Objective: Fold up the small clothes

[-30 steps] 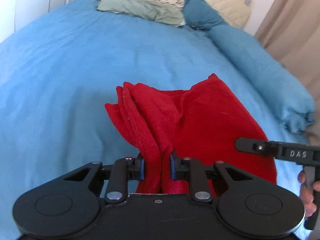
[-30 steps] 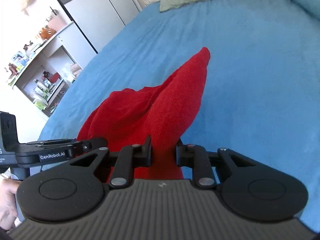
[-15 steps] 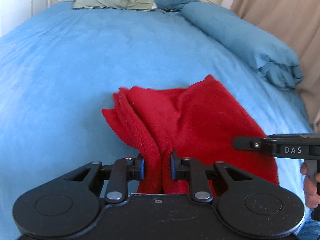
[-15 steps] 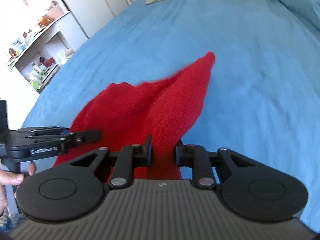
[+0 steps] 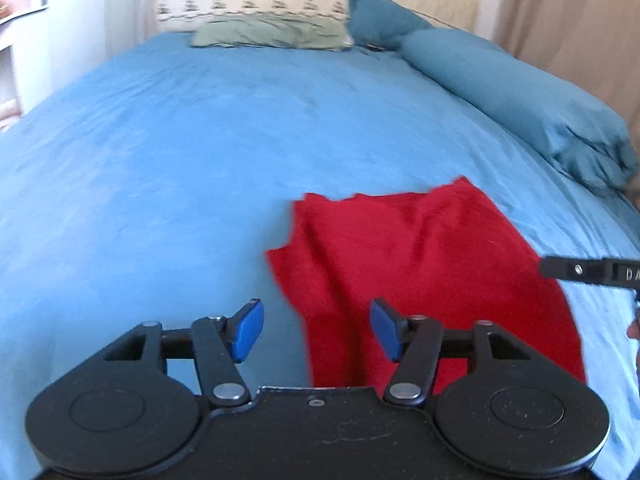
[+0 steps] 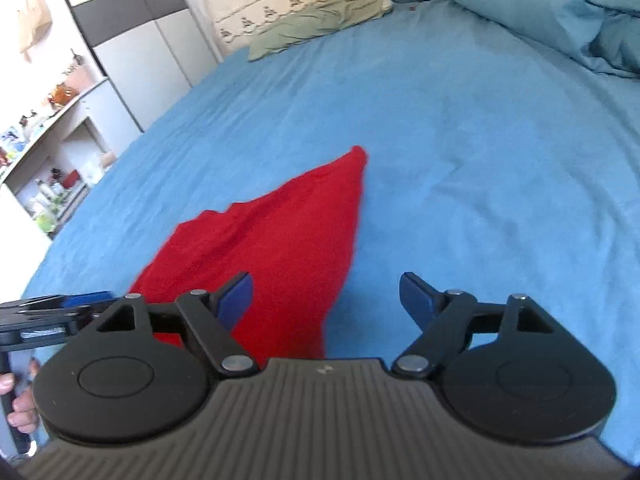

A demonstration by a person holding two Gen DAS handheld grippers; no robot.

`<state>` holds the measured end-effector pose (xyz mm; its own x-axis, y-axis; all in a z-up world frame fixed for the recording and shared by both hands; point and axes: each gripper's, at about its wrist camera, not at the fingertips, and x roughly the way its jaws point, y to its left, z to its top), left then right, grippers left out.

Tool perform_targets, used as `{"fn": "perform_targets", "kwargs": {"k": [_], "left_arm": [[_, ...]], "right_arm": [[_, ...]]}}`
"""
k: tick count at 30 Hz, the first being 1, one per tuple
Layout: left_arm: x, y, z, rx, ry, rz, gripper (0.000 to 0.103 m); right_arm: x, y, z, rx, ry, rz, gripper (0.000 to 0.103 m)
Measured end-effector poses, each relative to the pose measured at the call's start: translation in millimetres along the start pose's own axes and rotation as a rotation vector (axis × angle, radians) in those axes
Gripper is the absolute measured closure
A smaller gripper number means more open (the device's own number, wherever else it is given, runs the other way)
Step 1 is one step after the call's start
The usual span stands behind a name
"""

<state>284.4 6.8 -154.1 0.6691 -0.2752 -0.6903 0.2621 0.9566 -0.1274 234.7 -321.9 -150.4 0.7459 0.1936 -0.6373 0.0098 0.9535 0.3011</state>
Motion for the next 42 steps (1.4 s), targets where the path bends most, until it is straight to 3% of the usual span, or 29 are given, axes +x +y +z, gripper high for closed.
{"fn": "perform_targets", "kwargs": {"k": [3, 7, 12, 16, 19, 20, 27, 35, 42], "left_arm": [[17, 6, -9, -0.041, 0.050, 0.036, 0.040], [30, 8, -19, -0.052, 0.061, 0.040, 0.037], [13, 4, -11, -0.030, 0.045, 0.064, 0.041], [-38, -9, 5, 0.020, -0.041, 0.088, 0.037], [-89, -21, 16, 0.007, -0.098, 0.110, 0.012], [-106, -25, 18, 0.001, -0.119, 0.117, 0.008], [-236, -58, 13, -0.016, -0.271, 0.158, 0.000], [-306, -78, -26, -0.017, -0.250, 0.218, 0.000], [-312, -85, -62, -0.013, -0.154, 0.219, 0.000]], "right_arm": [[15, -3, -10, -0.039, 0.027, -0.064, 0.009], [24, -8, -20, -0.033, 0.028, -0.073, 0.009], [-11, 5, -15, -0.090, -0.049, -0.050, 0.010], [-68, 29, -6, -0.131, -0.105, -0.042, 0.007], [-113, 48, -1, -0.161, -0.126, -0.042, 0.001], [-131, 56, -1, -0.167, -0.135, -0.043, 0.000], [-244, 102, -6, -0.199, -0.188, -0.121, 0.000], [-317, 131, -41, -0.193, -0.112, -0.198, 0.000], [-335, 134, -80, -0.183, -0.038, -0.235, 0.000]]}}
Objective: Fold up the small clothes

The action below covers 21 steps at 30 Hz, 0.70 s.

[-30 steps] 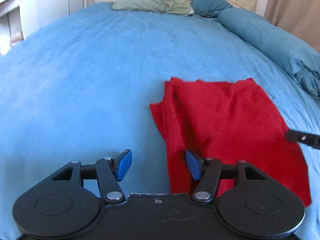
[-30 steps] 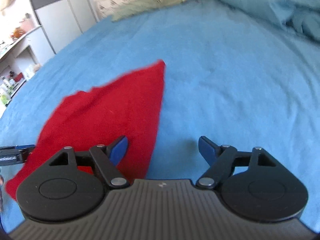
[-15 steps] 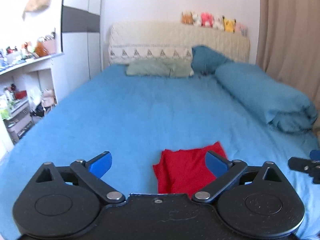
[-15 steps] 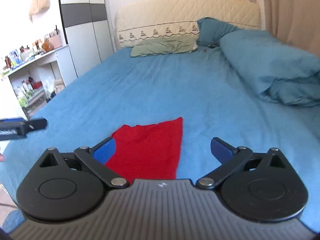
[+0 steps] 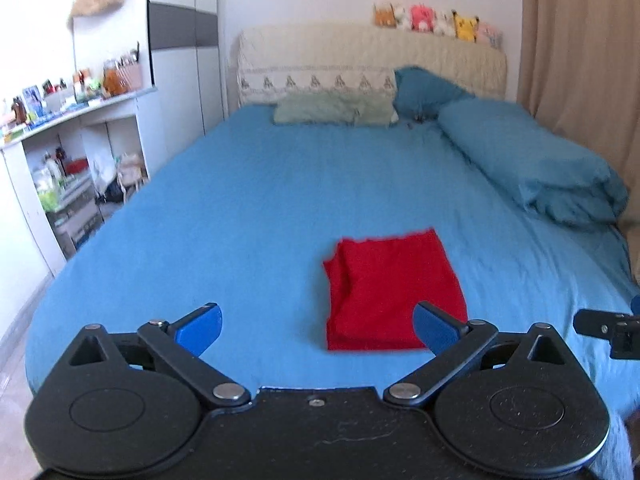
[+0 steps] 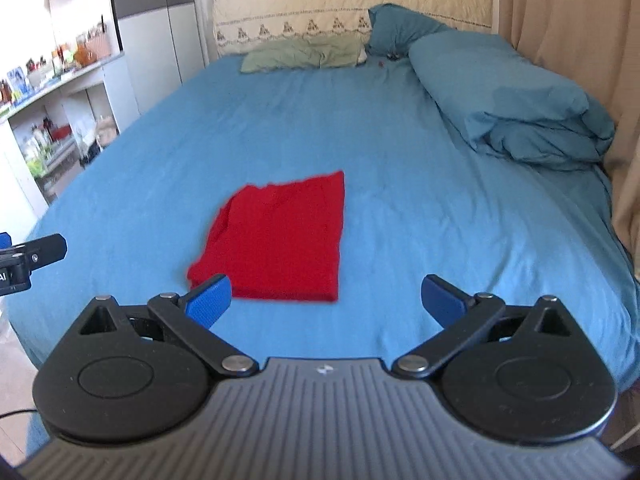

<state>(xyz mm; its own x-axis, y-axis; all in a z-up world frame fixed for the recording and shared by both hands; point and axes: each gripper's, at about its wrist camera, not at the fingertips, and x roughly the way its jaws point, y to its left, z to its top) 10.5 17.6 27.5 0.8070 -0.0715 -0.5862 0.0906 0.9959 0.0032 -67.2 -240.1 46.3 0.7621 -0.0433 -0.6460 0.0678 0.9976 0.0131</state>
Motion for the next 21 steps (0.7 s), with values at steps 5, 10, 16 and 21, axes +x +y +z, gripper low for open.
{"fn": "perform_targets", "kwargs": {"k": [5, 10, 16, 21], "left_arm": [[-3, -6, -14, 0.029, 0.041, -0.017, 0.000], [0, -12, -21, 0.050, 0.050, -0.012, 0.000], [4, -18, -23, 0.063, 0.054, -0.018, 0.000], [4, -23, -24, 0.069, 0.058, -0.021, 0.000]], "right_arm": [[4, 4, -22, 0.004, 0.052, -0.014, 0.000], [12, 6, -33, 0.006, 0.090, -0.025, 0.000], [14, 3, -33, 0.007, 0.095, -0.032, 0.000], [15, 1, -32, 0.014, 0.096, -0.030, 0.000]]}}
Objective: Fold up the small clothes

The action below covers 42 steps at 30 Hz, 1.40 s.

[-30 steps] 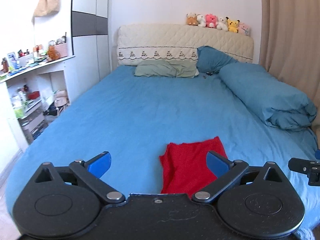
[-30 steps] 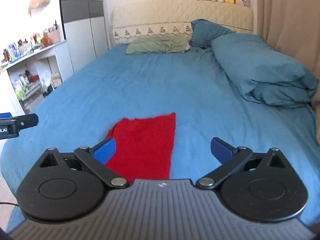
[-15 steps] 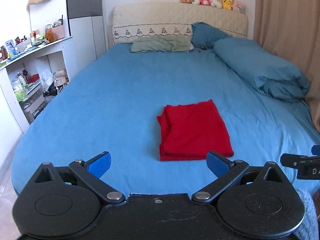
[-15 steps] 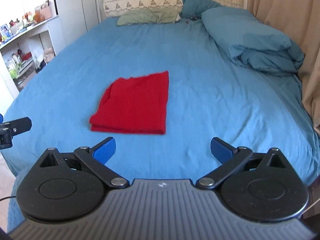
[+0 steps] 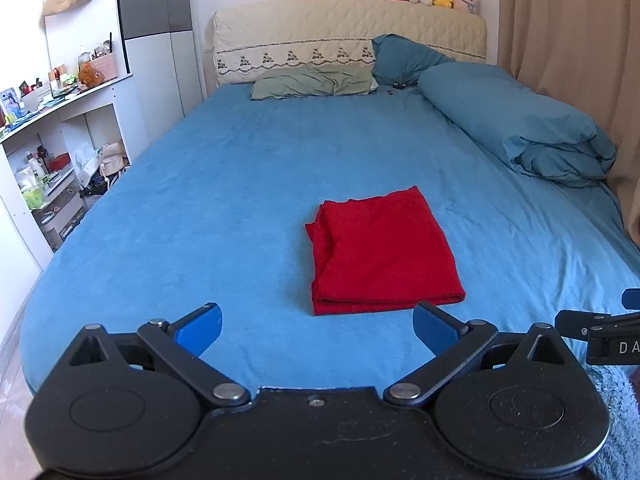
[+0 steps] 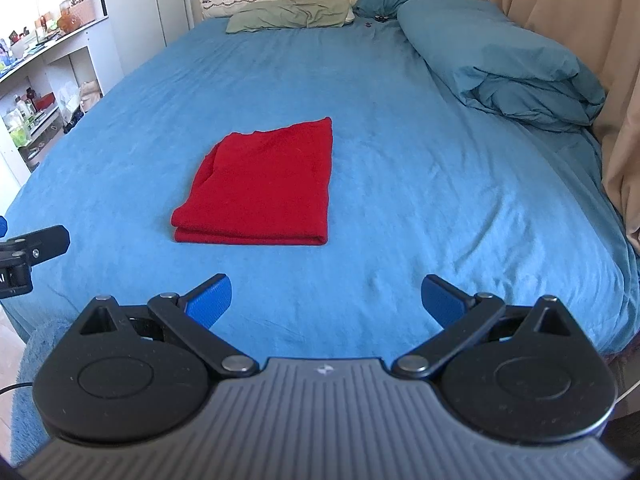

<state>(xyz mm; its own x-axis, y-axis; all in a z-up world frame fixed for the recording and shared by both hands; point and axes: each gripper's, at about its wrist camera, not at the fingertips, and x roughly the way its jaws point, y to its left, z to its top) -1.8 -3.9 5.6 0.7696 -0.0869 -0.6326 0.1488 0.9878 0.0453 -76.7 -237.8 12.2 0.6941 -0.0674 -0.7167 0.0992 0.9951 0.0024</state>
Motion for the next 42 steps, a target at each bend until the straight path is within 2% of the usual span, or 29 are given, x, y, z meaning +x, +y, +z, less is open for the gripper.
{"fn": "perform_targets", "kwargs": {"k": [42], "left_arm": [[-5.4, 4.4, 5.1, 0.014, -0.033, -0.023, 0.000]], "right_arm": [[0.2, 1.3, 0.0, 0.028, 0.004, -0.017, 0.000]]}}
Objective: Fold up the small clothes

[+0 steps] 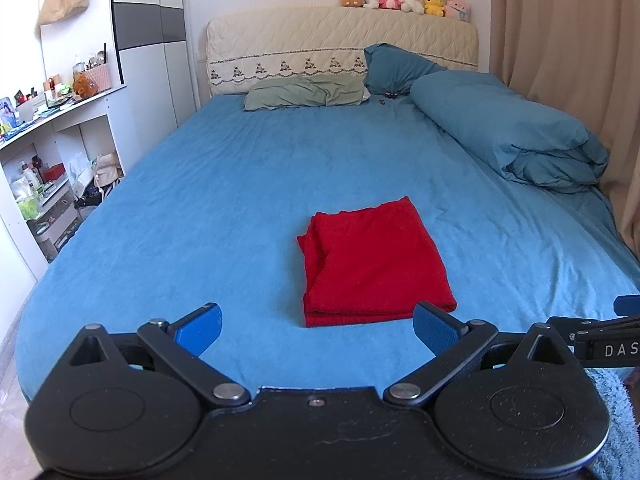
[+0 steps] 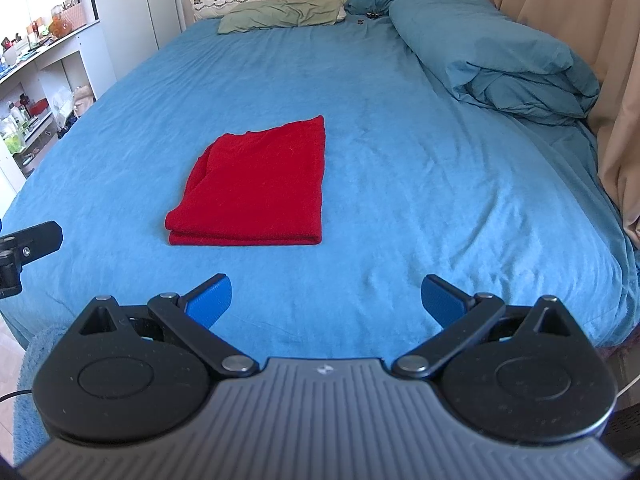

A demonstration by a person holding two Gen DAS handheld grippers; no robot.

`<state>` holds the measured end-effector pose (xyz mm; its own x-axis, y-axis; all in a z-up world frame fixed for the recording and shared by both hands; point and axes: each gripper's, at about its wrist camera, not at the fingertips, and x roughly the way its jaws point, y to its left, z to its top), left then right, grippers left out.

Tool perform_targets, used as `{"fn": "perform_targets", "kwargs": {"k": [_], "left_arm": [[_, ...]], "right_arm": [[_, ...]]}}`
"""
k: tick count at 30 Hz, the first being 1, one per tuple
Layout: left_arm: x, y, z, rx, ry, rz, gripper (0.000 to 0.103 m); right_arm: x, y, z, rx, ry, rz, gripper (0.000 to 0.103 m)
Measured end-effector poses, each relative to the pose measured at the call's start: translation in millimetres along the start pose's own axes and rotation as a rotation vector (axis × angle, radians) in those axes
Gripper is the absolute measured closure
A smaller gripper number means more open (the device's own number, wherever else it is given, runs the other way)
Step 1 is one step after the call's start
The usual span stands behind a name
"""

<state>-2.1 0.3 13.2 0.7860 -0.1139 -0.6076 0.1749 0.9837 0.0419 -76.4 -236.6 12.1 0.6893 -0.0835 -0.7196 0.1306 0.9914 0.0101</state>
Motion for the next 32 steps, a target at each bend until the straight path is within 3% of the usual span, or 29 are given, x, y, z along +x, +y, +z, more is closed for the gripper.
{"fn": "perform_targets", "kwargs": {"k": [13, 18, 32], "left_arm": [[-1, 0, -1, 0.012, 0.001, 0.010, 0.000], [-1, -3, -1, 0.039, -0.010, 0.052, 0.000], [2, 9, -2, -0.024, -0.010, 0.033, 0.000]], "right_arm": [[0, 0, 1, 0.003, 0.002, -0.002, 0.000], [-1, 2, 1, 0.002, 0.002, 0.000, 0.000], [3, 8, 2, -0.003, 0.007, 0.002, 0.000]]}}
